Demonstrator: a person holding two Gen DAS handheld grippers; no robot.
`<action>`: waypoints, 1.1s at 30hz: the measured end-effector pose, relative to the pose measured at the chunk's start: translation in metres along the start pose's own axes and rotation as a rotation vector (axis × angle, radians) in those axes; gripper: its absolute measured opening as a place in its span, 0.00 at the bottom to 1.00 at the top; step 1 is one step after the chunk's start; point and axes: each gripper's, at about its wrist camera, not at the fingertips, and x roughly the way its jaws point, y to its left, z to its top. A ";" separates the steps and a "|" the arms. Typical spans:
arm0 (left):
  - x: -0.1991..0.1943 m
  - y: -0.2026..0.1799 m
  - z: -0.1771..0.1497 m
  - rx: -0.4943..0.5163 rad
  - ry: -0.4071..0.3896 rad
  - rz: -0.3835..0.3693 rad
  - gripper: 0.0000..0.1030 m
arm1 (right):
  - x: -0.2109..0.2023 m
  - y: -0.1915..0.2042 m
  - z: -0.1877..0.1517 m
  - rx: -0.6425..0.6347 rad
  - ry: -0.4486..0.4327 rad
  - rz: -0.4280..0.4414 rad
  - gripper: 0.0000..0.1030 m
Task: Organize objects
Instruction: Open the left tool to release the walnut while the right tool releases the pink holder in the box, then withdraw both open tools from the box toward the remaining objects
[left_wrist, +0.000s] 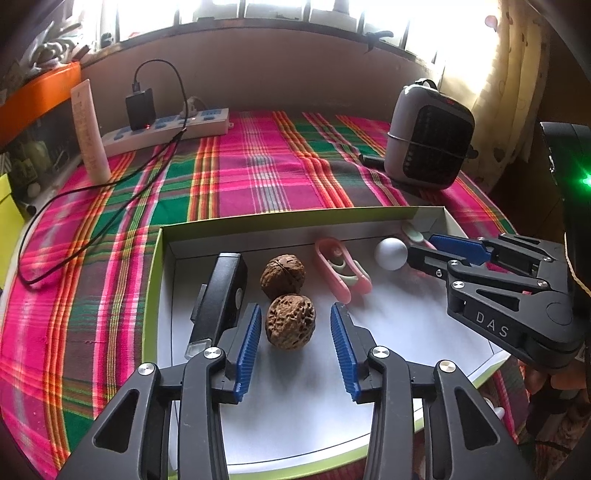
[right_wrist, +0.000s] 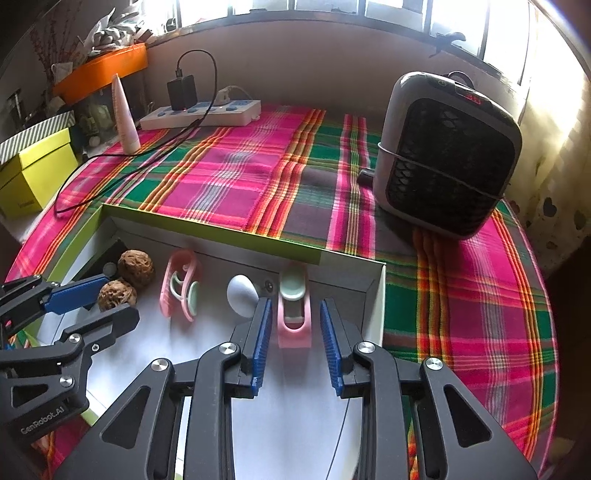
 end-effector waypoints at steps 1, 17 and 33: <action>-0.001 0.000 0.000 0.000 -0.002 0.000 0.37 | -0.001 0.000 0.000 0.000 -0.001 0.000 0.27; -0.024 -0.005 -0.008 0.001 -0.034 0.000 0.38 | -0.025 0.007 -0.011 0.011 -0.036 0.011 0.27; -0.056 -0.015 -0.030 0.013 -0.077 -0.001 0.39 | -0.057 0.015 -0.036 0.047 -0.080 0.035 0.27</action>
